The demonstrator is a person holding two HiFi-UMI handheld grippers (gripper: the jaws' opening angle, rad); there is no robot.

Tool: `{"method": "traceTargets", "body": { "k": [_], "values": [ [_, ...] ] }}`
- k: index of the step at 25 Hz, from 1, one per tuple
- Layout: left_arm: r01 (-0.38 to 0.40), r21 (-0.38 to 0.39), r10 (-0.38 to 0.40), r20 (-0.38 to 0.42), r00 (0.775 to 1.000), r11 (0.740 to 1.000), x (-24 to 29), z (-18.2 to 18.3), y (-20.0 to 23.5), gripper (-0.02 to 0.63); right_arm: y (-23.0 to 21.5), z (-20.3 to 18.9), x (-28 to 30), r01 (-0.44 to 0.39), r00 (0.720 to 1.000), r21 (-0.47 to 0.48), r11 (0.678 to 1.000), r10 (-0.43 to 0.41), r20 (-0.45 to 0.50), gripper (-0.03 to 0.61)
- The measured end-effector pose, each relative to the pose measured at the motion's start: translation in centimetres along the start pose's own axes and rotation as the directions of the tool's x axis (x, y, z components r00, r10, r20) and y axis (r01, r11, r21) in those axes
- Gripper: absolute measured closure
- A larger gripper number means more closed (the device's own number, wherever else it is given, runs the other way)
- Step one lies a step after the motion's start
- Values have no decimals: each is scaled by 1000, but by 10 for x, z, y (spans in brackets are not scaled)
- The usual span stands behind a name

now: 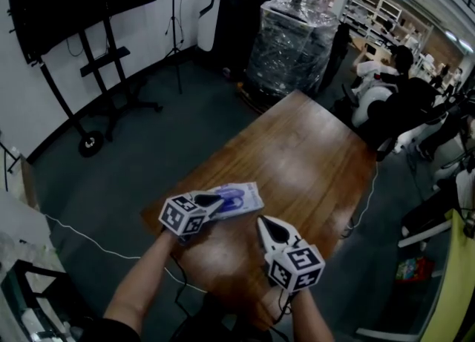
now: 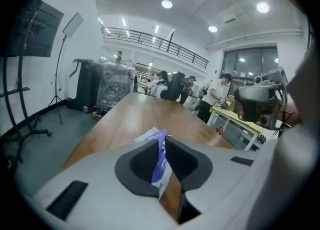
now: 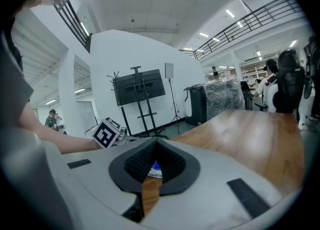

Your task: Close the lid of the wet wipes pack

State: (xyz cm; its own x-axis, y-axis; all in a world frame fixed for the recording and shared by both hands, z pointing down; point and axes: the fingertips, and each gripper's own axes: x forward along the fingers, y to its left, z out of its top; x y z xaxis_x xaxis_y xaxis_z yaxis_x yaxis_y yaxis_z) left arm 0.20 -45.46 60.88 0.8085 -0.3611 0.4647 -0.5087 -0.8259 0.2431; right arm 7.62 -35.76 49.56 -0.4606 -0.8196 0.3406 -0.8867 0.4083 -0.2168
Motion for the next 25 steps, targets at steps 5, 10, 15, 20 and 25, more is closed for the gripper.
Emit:
{"method": "traceTargets", "body": {
  "k": [5,10,15,20,25],
  "values": [
    [-21,8,22,-54,998,1000,10,-13,-2,611,-3,-2,-2,11,1000,5,1000,-11,-1,568],
    [-104,52,110,-127,986,993,22,-34,8,611,-4,-2,-1,20,1000,9,1000,-20,0,568],
    [-151,83,165,-191,968,985,29,-45,9,611,-6,-3,-4,28,1000,11,1000,-28,-3,568],
    [-160,106,179,-213,960,981,35,-49,8,611,-11,-4,-10,45,999,12,999,-45,-1,568],
    [-173,138,202,-243,949,975,38,-54,8,611,-14,-4,-17,57,998,18,998,-57,2,568]
  ]
}}
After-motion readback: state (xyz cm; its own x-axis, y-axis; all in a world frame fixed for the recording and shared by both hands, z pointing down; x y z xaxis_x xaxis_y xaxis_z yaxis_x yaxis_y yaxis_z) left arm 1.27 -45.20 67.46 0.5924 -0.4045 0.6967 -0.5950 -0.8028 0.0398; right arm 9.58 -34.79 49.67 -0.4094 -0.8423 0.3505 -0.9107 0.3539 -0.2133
